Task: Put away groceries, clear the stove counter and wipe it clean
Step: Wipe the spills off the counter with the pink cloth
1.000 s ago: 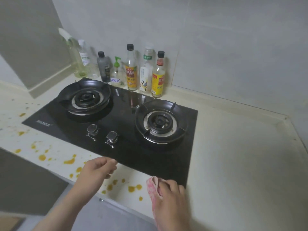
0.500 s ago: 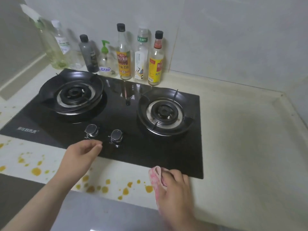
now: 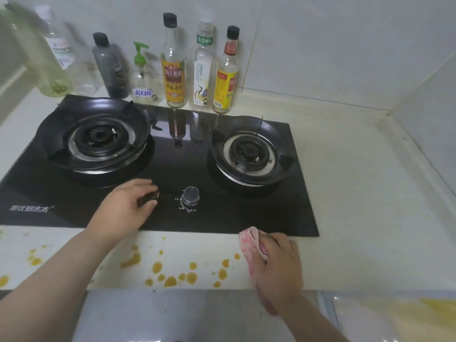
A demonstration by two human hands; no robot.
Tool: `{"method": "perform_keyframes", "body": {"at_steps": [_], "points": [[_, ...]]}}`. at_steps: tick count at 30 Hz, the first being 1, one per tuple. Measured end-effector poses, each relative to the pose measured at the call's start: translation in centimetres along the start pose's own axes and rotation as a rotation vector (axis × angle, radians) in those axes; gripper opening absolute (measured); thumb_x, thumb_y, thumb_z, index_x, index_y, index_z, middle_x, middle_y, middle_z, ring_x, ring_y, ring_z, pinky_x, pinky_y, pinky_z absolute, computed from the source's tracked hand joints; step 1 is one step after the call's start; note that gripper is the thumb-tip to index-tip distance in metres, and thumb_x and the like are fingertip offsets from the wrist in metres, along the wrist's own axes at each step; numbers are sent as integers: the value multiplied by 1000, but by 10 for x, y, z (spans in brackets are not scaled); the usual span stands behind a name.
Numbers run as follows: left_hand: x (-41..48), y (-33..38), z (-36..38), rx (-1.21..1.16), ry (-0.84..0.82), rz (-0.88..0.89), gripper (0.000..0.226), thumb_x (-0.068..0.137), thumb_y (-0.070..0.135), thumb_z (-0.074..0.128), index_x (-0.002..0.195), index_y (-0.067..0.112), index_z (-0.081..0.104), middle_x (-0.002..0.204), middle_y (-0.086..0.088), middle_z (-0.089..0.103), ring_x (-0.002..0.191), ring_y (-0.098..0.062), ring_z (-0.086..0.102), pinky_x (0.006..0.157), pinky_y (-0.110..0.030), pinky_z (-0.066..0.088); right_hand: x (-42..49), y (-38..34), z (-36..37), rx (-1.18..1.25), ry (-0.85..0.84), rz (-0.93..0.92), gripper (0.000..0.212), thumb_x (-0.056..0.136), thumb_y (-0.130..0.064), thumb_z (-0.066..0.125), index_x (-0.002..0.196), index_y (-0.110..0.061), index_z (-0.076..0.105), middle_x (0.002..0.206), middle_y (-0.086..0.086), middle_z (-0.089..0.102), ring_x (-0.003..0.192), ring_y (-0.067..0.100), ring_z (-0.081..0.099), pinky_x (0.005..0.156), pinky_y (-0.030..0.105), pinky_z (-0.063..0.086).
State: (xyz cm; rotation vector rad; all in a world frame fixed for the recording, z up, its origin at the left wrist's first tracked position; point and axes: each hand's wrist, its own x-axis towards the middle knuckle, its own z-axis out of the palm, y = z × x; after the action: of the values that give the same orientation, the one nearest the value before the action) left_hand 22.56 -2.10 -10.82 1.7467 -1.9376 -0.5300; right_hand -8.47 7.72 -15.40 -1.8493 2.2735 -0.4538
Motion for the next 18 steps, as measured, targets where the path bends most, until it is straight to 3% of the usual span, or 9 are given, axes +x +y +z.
{"method": "perform_keyframes", "body": {"at_steps": [7,12,15,18], "points": [[20,-16,3,-90,48,-70,29,77,4,73,106,9,72,112,-3,67,94,-21,65,97,-31,46,-2,-12,-2,6,-63,44,30,91,-35,55,120,-27,62,115,-10,53,96,6,34,89,20,35],[11,-32,-6,-92,75,-91,29,82,12,70,111,10,69,111,-4,66,101,-23,62,96,-32,44,-7,-28,3,26,-81,65,34,93,-36,52,126,-30,58,118,-13,51,100,7,36,89,18,33],[6,-57,-19,86,-15,-115,31,81,19,71,111,13,69,120,-2,64,112,-23,58,98,-35,41,-8,-36,6,10,-91,62,35,93,-36,52,127,-29,57,119,-12,50,100,6,35,89,17,33],[3,-78,-25,75,-99,-145,26,78,21,75,104,20,73,121,5,64,109,-17,59,95,-31,42,-10,-43,11,20,-81,70,33,92,-34,54,125,-30,57,114,-15,48,100,6,36,86,15,32]]}}
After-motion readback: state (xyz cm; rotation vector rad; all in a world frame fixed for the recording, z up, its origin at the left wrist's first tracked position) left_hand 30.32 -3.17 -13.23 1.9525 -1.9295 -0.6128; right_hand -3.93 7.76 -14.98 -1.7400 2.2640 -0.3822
